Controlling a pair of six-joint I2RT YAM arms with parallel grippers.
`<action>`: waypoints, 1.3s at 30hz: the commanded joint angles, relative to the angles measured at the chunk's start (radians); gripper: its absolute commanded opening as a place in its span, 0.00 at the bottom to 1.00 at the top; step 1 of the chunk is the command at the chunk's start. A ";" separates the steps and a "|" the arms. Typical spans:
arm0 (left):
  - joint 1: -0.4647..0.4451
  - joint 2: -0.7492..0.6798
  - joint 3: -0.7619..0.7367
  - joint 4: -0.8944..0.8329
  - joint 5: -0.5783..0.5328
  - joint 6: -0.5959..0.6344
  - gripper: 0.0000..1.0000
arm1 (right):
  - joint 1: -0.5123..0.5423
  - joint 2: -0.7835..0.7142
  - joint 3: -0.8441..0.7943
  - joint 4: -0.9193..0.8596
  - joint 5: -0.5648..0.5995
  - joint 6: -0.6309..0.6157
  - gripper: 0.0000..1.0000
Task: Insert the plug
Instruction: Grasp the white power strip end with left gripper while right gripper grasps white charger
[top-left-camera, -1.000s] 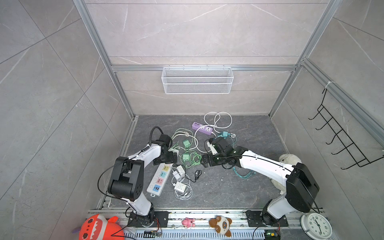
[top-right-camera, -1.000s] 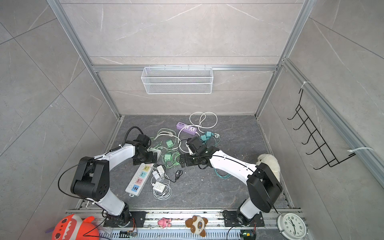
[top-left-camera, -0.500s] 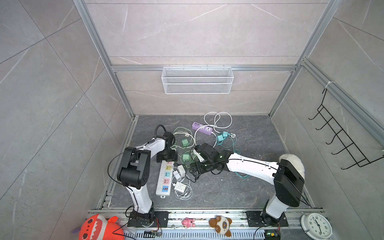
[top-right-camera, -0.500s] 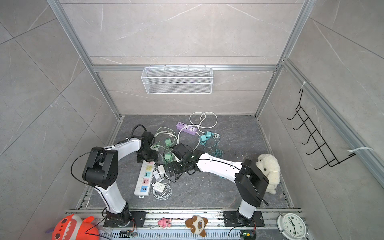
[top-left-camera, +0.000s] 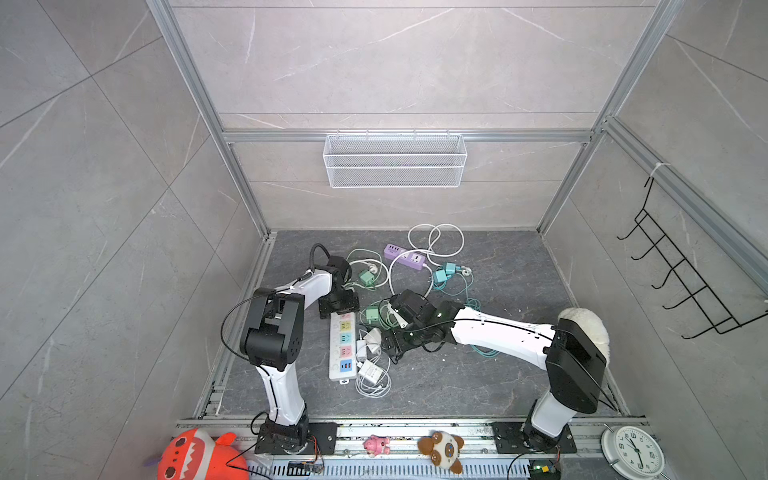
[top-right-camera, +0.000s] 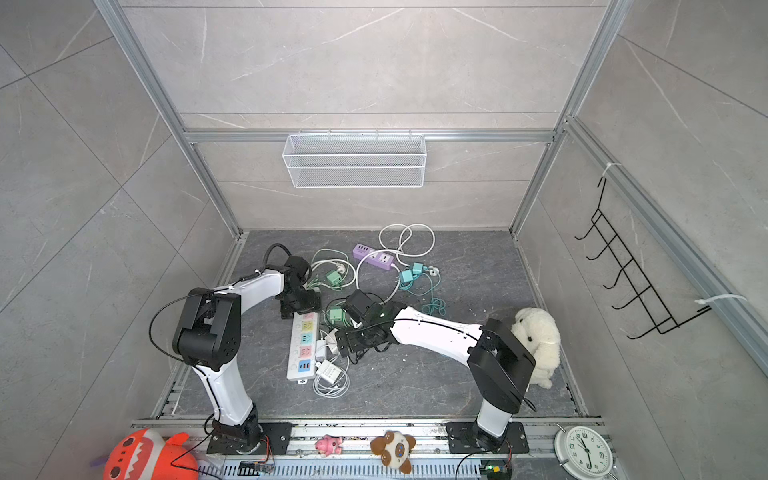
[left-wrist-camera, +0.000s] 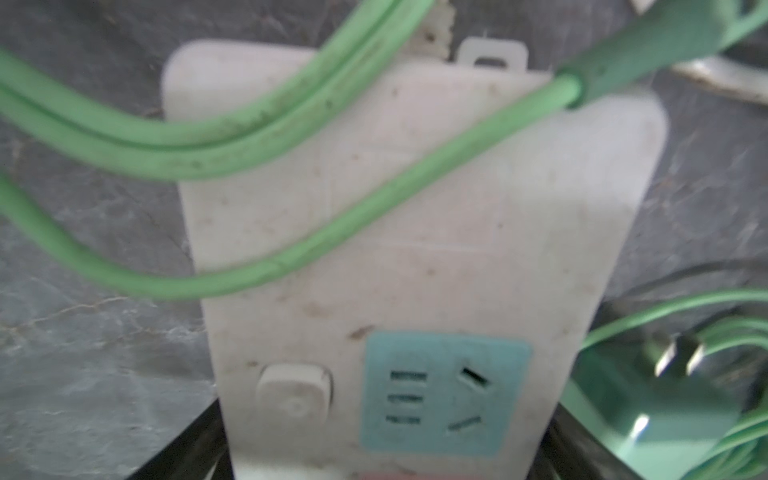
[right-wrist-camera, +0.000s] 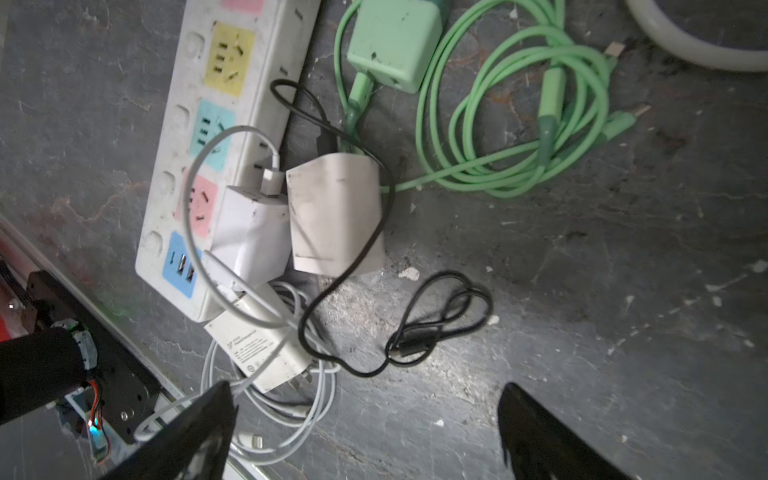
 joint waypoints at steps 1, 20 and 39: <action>-0.011 0.023 -0.039 0.126 0.045 -0.211 0.46 | -0.022 -0.014 0.035 -0.041 -0.081 -0.071 0.99; -0.041 0.079 -0.093 0.354 0.145 -0.465 0.54 | -0.125 0.144 0.069 -0.137 -0.124 -0.192 0.99; -0.035 0.087 0.037 0.181 0.153 -0.263 1.00 | -0.273 0.259 0.120 -0.153 -0.074 -0.174 0.99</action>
